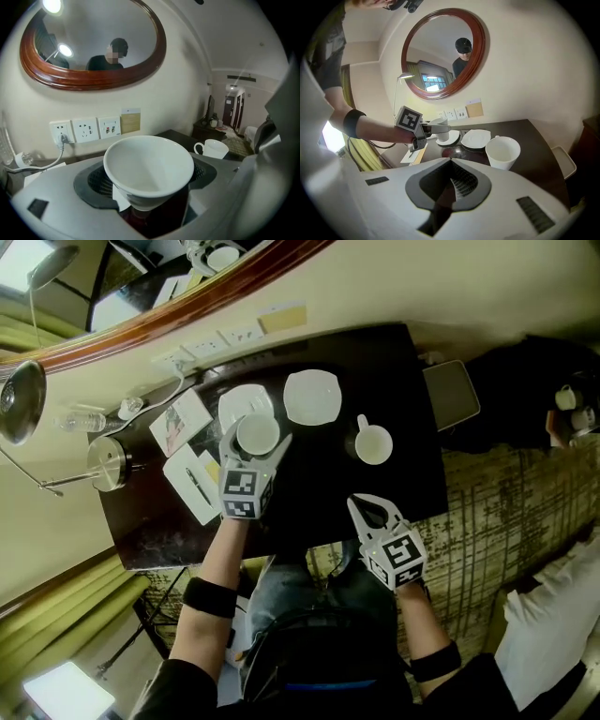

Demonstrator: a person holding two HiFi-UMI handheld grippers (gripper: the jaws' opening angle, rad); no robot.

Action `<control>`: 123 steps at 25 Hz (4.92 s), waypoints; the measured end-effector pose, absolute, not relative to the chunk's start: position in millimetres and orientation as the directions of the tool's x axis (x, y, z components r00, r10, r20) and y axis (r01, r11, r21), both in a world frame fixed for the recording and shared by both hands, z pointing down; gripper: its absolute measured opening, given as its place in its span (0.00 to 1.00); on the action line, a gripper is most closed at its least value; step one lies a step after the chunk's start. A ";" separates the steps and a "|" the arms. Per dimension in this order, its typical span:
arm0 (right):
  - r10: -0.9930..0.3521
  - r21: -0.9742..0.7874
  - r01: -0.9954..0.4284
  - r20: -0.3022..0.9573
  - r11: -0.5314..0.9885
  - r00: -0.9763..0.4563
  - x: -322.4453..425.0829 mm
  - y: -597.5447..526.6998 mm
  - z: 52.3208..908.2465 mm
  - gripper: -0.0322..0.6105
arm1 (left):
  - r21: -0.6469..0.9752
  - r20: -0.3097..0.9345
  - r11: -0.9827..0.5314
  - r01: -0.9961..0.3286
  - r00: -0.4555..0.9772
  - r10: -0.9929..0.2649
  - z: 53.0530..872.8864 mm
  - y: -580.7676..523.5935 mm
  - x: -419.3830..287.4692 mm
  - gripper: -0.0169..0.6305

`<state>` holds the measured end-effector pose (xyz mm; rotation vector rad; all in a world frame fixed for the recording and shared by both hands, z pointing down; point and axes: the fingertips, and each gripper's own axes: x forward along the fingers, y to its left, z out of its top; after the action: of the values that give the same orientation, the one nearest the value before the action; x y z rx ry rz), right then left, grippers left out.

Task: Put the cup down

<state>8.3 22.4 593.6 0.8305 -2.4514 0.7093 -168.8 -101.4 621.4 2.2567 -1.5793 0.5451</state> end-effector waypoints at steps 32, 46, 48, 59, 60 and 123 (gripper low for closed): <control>-0.208 -0.286 -0.435 0.579 0.854 -0.788 93.2 2.3 608.9 0.05 | 0.087 0.500 -0.233 -0.969 0.245 -0.830 682.9 -50.1 -65.9 0.68; -0.223 -0.276 -0.446 0.578 0.852 -0.785 85.2 -1.3 595.2 0.05 | 0.108 0.555 -0.215 -0.971 0.238 -0.797 666.7 -25.9 -62.0 0.86; -0.227 -0.276 -0.444 0.571 0.852 -0.789 80.4 -3.4 588.4 0.05 | 0.106 0.563 -0.201 -0.974 0.225 -0.795 654.4 -18.5 -65.7 0.86; -0.247 -0.265 -0.432 0.523 0.862 -0.815 49.6 -15.8 542.5 0.05 | 0.067 0.542 -0.150 -0.986 0.163 -0.824 563.6 16.9 -93.2 0.60; -0.253 -0.263 -0.434 0.519 0.862 -0.816 46.7 -17.6 539.5 0.05 | 0.067 0.535 -0.139 -0.988 0.153 -0.831 555.7 19.4 -98.4 0.56; -0.137 0.116 -0.074 0.824 0.991 -0.550 -38.0 32.8 581.0 0.71 | 0.132 0.528 -0.170 -0.977 0.214 -0.822 503.7 92.3 -135.3 0.03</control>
<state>-38.0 32.8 581.0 0.1470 -2.1549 -0.0823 -135.3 92.3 503.7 2.0542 -1.6624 0.4713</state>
